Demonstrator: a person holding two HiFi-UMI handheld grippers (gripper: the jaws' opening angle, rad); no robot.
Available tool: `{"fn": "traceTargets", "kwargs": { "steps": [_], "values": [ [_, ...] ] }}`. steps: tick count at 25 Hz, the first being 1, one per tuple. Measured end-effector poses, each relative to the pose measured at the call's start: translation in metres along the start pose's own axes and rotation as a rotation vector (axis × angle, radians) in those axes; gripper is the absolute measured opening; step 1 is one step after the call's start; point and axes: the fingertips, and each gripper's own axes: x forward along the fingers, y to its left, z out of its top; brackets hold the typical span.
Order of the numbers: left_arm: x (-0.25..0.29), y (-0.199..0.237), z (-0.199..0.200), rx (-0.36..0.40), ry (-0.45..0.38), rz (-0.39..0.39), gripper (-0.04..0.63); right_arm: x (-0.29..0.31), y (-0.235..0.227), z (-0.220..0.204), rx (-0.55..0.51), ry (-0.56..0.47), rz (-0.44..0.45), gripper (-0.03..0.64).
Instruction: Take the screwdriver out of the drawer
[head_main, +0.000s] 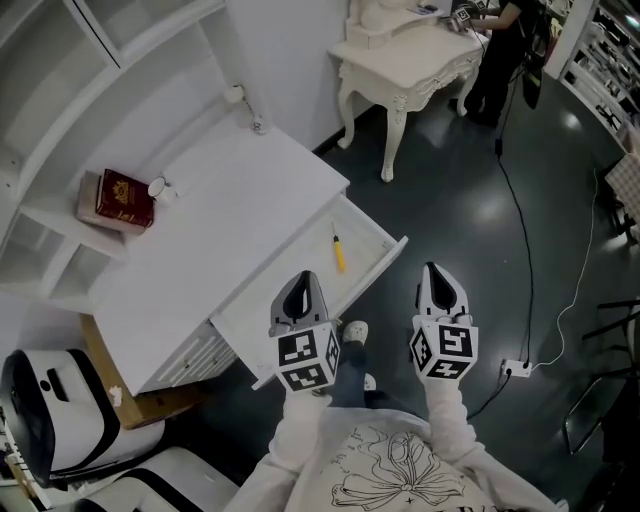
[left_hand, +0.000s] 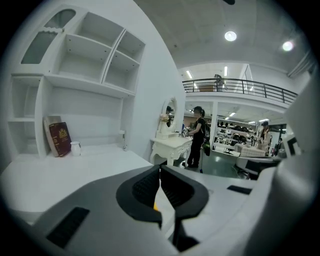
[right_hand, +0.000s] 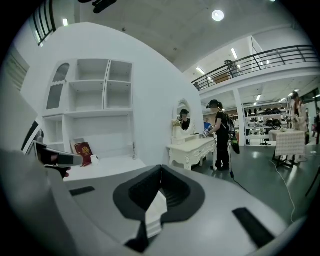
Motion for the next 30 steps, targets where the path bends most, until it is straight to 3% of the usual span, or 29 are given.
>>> {"fn": "traceTargets", "kwargs": {
  "steps": [8,15,30],
  "values": [
    [0.084,0.002,0.01,-0.01,0.065,-0.042,0.008,0.075,-0.018,0.02,0.0,0.013,-0.028,0.003],
    [0.14,0.004,0.001,-0.023,0.139,-0.078,0.008,0.127,-0.029,0.011,0.006,0.056,-0.047,0.003],
    [0.205,0.016,-0.057,-0.049,0.327,-0.117,0.008,0.196,-0.032,-0.029,0.028,0.161,-0.048,0.003]
  ]
}}
